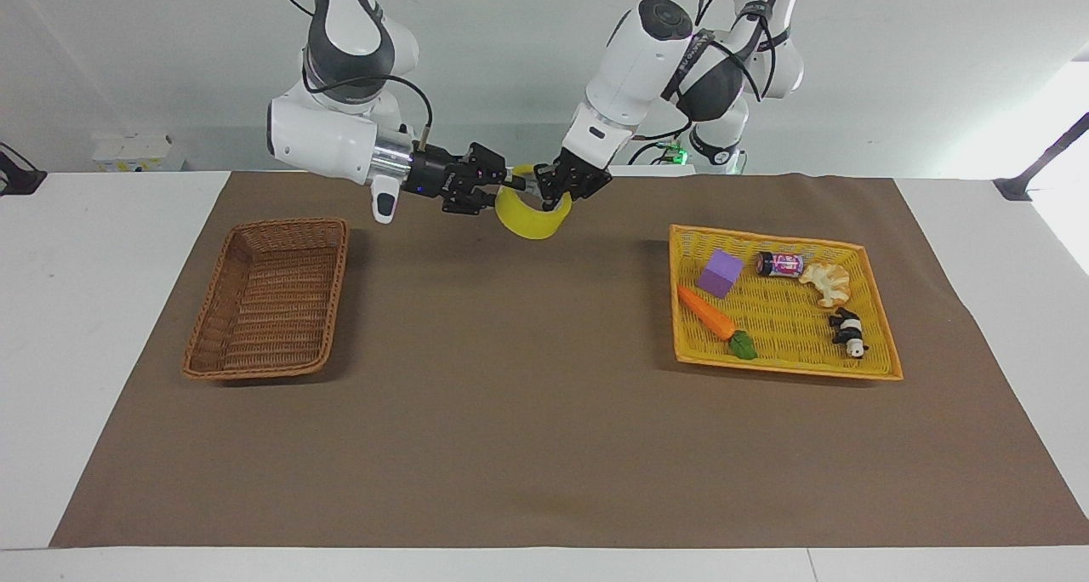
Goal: Move tape to another basket
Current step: 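Grasp the tape roll with the right gripper beside the left gripper, then carry the tape with the right gripper while the left gripper withdraws, then lower the tape into the wicker basket and open the right gripper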
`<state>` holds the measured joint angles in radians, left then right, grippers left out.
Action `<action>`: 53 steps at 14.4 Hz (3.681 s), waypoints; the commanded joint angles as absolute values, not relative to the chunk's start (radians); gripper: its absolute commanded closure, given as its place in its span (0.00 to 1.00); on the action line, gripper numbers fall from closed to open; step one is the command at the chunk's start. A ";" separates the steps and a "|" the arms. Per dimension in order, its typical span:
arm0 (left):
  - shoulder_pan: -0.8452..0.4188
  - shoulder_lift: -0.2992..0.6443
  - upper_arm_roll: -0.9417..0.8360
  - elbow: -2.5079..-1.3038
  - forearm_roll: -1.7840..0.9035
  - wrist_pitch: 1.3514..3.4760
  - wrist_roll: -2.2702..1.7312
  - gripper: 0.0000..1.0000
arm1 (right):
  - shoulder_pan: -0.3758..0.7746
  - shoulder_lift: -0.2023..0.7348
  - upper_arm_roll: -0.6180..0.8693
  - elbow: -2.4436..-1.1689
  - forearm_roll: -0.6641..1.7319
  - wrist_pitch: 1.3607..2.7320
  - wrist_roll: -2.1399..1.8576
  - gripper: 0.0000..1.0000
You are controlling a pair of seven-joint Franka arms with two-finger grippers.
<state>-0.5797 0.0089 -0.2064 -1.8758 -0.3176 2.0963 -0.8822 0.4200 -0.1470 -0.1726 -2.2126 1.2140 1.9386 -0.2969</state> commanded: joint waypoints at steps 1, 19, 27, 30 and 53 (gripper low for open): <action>-0.577 -0.015 -0.199 -1.853 -0.316 2.028 -0.885 0.01 | 0.410 -0.169 -0.175 -2.230 1.236 1.910 -0.322 0.98; 0.101 -0.032 -0.175 -1.747 -0.031 1.716 -0.014 0.00 | -0.349 -0.054 -0.187 -2.130 0.784 1.437 -0.596 1.00; 0.160 -0.035 -0.175 -1.749 -0.026 1.703 -0.017 0.00 | -0.393 0.144 -0.187 -2.034 0.680 1.569 -0.764 1.00; 0.141 -0.035 -0.183 -1.747 -0.026 1.713 -0.018 0.00 | -0.383 0.152 -0.187 -2.036 0.620 1.624 -0.793 1.00; 0.101 -0.037 -0.189 -1.720 -0.029 1.672 -0.002 0.00 | -0.413 0.114 -0.180 -1.925 0.522 1.563 -0.780 0.00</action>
<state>0.1182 -0.0258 -0.1943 -1.7179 -0.0447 1.6742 -0.0109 -0.4206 0.1457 -0.1923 -1.9720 0.5849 1.5837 -0.8151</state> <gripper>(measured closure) 0.000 0.000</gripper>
